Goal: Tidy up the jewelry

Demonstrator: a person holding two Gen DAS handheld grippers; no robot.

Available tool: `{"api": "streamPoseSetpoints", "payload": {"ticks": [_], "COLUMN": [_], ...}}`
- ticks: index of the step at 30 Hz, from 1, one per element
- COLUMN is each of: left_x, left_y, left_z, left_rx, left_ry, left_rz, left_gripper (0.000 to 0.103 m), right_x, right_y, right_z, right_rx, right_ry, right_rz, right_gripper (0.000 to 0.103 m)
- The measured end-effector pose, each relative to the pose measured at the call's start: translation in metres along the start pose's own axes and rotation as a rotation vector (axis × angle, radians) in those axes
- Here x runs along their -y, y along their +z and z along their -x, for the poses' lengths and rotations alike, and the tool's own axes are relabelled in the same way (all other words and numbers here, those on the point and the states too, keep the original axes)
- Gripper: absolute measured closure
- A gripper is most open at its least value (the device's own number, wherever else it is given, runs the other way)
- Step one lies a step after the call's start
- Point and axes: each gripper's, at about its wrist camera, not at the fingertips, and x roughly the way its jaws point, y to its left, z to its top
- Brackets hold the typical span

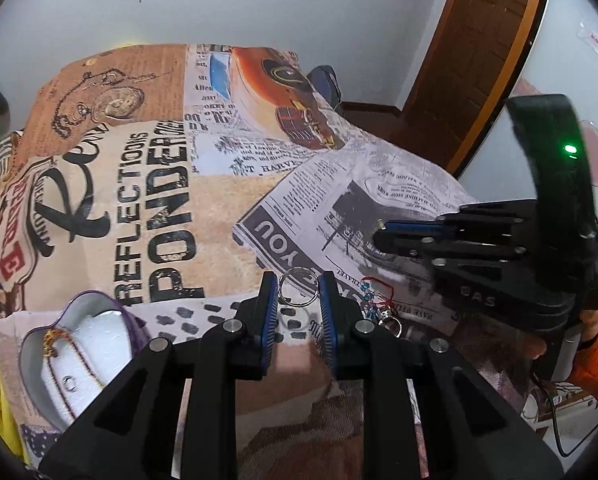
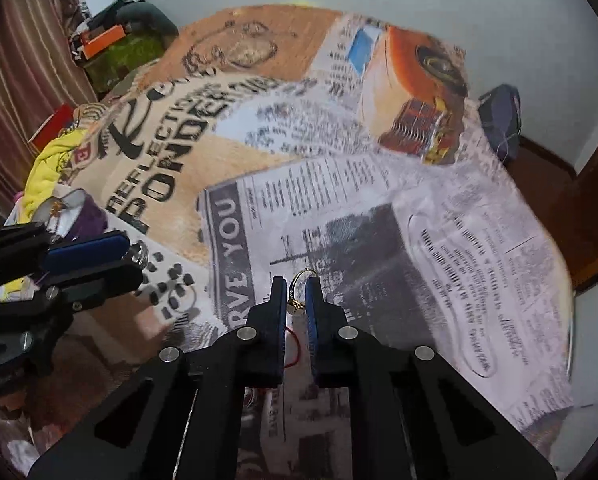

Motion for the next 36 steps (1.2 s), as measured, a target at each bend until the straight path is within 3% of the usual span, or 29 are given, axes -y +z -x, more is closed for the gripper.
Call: {"api": "streamPoseSetpoints", "payload": {"ticks": [20, 36], "left_x": [-0.046, -0.099], "left_y": [0.005, -0.019], "left_z": [0.092, 0.122], "left_rx": [0.158, 0.169], "left_ry": [0.108, 0.169], "left_rz": [0.053, 0.122], "left_gripper": [0.083, 0.083], "right_x": [-0.066, -0.132], "right_y": [0.038, 0.049], "right_z": [0.074, 0.061], "right_rx": [0.234, 0.236], "right_ry": [0.086, 0.212], "right_rz": [0.055, 0.085], "right_gripper": [0.094, 0.094]}}
